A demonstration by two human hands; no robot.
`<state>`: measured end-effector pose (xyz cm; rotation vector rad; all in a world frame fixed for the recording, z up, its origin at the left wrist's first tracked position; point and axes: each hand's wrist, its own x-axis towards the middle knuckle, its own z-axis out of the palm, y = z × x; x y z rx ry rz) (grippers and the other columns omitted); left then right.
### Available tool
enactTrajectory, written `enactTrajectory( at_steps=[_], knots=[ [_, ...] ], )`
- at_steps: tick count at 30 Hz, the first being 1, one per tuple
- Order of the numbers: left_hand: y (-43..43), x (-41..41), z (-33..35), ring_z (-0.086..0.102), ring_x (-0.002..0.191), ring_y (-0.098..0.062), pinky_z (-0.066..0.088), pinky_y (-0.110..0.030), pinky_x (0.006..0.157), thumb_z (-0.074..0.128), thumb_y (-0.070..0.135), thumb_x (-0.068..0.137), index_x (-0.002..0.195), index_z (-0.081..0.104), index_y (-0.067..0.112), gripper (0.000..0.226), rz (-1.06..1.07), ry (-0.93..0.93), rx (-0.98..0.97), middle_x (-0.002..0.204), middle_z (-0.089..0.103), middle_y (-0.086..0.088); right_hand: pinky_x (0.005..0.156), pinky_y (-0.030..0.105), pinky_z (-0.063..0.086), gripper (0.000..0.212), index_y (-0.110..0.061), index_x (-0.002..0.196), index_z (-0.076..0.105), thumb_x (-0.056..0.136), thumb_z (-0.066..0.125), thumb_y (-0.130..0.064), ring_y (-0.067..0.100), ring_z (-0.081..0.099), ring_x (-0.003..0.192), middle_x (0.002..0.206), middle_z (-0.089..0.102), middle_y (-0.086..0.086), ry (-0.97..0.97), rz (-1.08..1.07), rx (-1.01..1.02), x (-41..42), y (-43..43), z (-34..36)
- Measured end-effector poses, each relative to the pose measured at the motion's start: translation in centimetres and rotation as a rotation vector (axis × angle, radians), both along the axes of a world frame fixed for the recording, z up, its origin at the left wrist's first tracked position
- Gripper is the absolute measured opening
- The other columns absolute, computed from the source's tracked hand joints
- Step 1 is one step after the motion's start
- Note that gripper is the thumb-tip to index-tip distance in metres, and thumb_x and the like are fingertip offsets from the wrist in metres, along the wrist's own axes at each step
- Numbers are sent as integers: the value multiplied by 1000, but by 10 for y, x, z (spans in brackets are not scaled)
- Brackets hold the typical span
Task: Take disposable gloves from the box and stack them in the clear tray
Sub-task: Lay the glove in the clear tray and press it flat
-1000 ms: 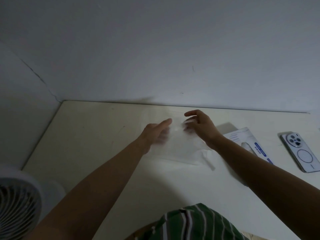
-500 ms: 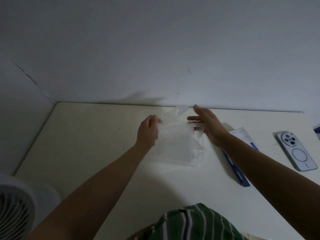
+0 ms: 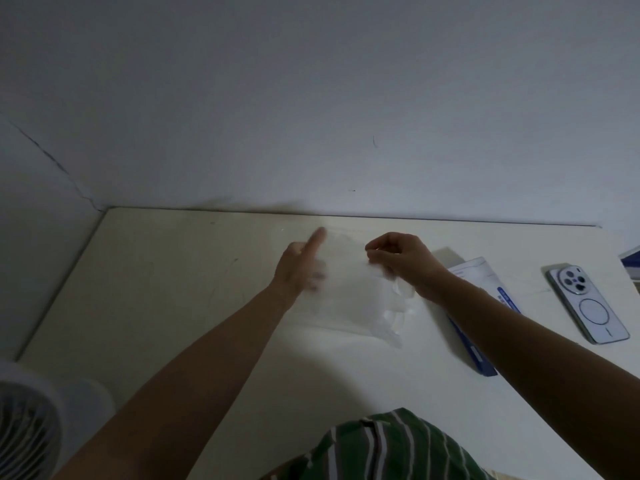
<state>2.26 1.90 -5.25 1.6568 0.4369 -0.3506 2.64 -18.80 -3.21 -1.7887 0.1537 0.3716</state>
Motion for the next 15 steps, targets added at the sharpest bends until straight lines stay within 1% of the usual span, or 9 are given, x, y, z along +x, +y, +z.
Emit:
enactTrajectory(
  at_steps=[1,2,3,5,6,9,11,13,15],
  knots=[
    [-1,2,2,66,57,-17,53,-26,50,65,60,81,84,63,12,48,-29,64,-62,71,68,-7,44,19,43,10,-12,86,69,85,69,-1,12,50,49,73,64,7,-6,7,6,0,1,0],
    [-1,3,2,69,62,-16,57,-27,56,72,50,79,84,68,11,40,-46,111,-123,75,71,-5,45,19,44,11,-12,87,69,85,70,-1,11,50,48,74,63,7,-7,19,7,0,2,0],
    [-2,4,1,70,63,-13,57,-25,57,76,38,80,84,71,11,28,-50,133,-173,77,72,-4,46,19,44,12,-12,87,69,84,70,0,9,50,48,74,63,5,-4,36,6,0,2,0],
    [-4,6,0,65,52,-8,52,-19,50,75,21,83,81,71,13,10,14,109,-217,71,71,1,47,19,45,14,-13,88,69,84,70,1,8,51,49,74,63,2,4,61,1,-1,0,-1],
    [-3,6,0,60,46,-6,49,-17,46,74,19,84,79,69,13,9,88,72,-225,63,68,4,48,19,45,14,-13,88,70,84,70,0,9,52,51,75,64,2,9,60,-1,0,-1,-2],
    [3,10,-3,45,37,-7,37,-18,41,69,20,88,71,60,13,21,304,-94,-183,46,52,6,48,19,46,15,-13,91,70,84,71,0,13,53,55,78,64,5,27,30,0,2,-5,-2],
    [8,11,-1,46,40,-9,39,-21,42,65,25,92,74,57,13,23,369,-146,-182,52,51,3,46,19,44,15,-11,93,69,84,70,0,12,51,52,77,63,8,33,23,9,3,-5,-1],
    [8,10,2,57,51,-12,49,-24,48,68,37,88,78,61,15,25,301,-82,-224,63,59,1,47,18,43,15,-10,96,69,84,70,-1,11,50,52,74,62,7,46,25,32,3,-3,0],
    [4,6,3,60,52,-11,51,-24,52,74,36,83,73,65,15,25,146,-7,-235,63,63,1,47,18,42,16,-8,98,69,84,70,-1,9,50,50,71,60,6,60,33,40,3,-1,1]
  ],
)
